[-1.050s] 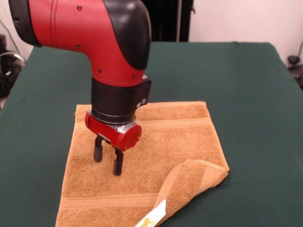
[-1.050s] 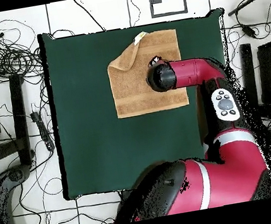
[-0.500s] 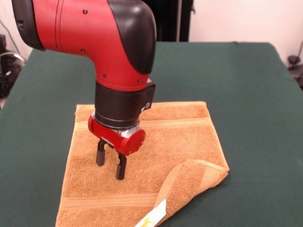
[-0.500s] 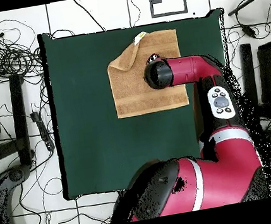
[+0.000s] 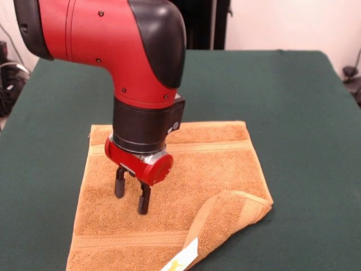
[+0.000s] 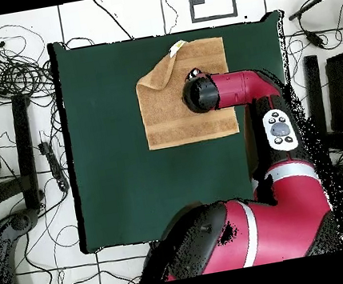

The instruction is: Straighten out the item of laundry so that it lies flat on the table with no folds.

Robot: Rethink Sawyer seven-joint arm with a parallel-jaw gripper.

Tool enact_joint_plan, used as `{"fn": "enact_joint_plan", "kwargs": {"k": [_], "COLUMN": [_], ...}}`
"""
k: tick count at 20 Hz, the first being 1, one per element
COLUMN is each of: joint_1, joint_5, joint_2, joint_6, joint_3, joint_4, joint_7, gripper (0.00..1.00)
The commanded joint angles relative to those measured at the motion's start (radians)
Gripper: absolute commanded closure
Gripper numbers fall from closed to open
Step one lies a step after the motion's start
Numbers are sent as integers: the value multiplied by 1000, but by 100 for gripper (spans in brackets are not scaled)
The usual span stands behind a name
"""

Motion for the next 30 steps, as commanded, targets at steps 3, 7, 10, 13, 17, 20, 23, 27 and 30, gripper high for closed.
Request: {"fn": "enact_joint_plan", "kwargs": {"k": [3,7,10,13,17,20,23,27,30], "joint_1": [-2,-14,-16,-16,-12,-11,-11,-8,-6], "joint_5": [64,75,78,76,67,64,65,58,49], "joint_2": [-125,-175,-186,-190,-175,-166,-160,-134,-109], "joint_6": [118,117,116,122,114,102,105,96,84], "joint_3": [55,60,57,59,56,54,54,51,48], "joint_4": [134,181,193,192,180,177,170,146,124], "joint_7": [-47,-53,-44,-47,-42,-36,-38,-40,-40], "gripper": [0,0,0,0,0,0,0,0,0]}}
